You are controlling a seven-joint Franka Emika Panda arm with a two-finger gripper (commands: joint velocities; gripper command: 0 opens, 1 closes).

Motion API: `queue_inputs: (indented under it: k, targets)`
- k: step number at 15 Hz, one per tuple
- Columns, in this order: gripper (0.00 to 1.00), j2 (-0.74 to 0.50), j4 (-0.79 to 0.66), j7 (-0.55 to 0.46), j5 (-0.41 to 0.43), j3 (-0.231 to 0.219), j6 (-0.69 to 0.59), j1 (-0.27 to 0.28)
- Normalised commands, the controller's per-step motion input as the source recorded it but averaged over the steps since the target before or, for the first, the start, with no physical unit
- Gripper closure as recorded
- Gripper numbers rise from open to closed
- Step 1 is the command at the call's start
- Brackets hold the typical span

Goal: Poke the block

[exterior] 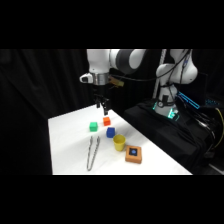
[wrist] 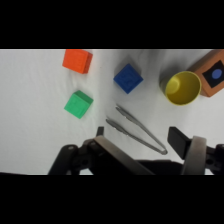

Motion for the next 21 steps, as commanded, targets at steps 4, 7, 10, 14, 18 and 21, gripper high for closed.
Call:
queue_inputs:
  k: [4, 7, 10, 14, 18, 21]
  targets:
    - [0.00, -0.09, -0.04, 0.03, -0.014, 0.021, -0.01, -0.017]
    - [0.00, -0.30, -0.21, 0.14, -0.072, 0.056, 0.04, 0.028]
    - [0.00, -0.36, -0.29, 0.19, -0.089, 0.093, 0.05, 0.075]
    - [0.00, -0.29, -0.27, 0.18, -0.060, 0.116, 0.07, 0.107]
    - [0.00, -0.23, -0.24, 0.12, -0.023, 0.117, 0.10, 0.118]
    - [0.25, -0.23, -0.22, 0.12, -0.036, 0.100, 0.12, 0.101]
